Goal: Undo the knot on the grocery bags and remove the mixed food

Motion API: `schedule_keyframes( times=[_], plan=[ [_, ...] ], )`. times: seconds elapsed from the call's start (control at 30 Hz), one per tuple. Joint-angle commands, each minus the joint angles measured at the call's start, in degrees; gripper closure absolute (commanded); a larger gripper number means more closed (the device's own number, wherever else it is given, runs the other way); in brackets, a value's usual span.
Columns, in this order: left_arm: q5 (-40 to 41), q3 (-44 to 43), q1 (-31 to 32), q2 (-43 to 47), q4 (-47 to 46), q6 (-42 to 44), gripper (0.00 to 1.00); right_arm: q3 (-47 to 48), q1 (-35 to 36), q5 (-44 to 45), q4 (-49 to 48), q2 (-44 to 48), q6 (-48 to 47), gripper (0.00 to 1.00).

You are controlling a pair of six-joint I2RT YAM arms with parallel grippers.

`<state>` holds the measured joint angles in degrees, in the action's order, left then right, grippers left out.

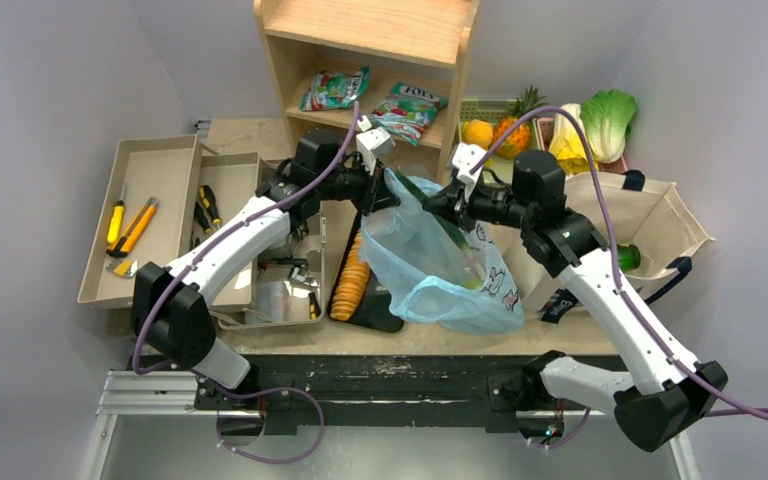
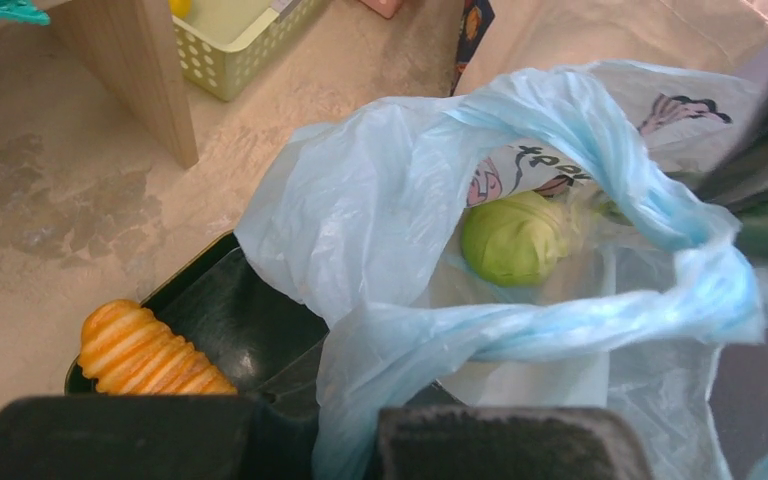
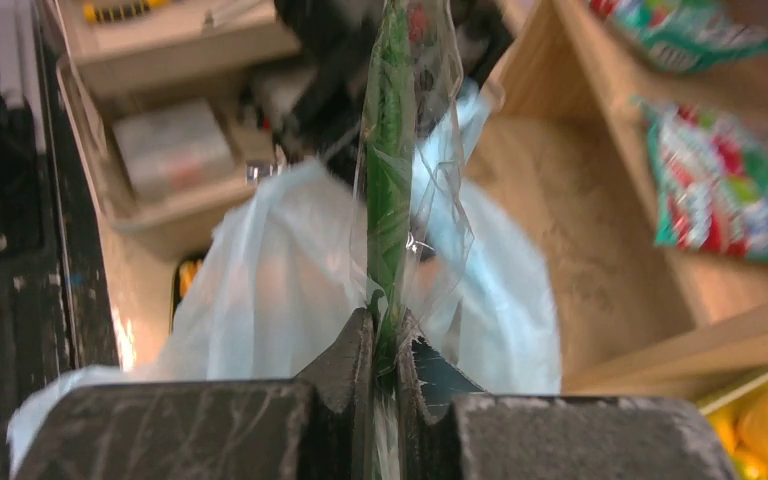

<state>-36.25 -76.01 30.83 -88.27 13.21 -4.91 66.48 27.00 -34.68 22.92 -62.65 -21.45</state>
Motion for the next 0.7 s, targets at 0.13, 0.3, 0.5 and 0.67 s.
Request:
schedule_keyframes(
  times=[0.13, 0.3, 0.5, 0.67],
  plan=[
    [3.35, 1.62, -1.03, 1.73, 0.41, -4.58, 1.0, 16.77, 0.25, 2.47, -20.17, -4.06, 24.26, 1.0],
    [3.03, 1.87, -1.08, 1.94, 0.23, -4.17, 1.0, 29.38, -11.14, 6.66, -21.3, -11.94, 37.63, 1.0],
    [2.45, 1.89, -1.04, 2.4, -0.56, -3.01, 1.0, 54.6, -26.59, 12.82, -16.48, -27.23, 41.31, 1.0],
    [2.35, 3.94, -1.03, 3.21, -3.64, -4.04, 1.0, 67.18, -26.83, 36.06, -8.16, -38.1, 24.61, 1.0]
  ],
)
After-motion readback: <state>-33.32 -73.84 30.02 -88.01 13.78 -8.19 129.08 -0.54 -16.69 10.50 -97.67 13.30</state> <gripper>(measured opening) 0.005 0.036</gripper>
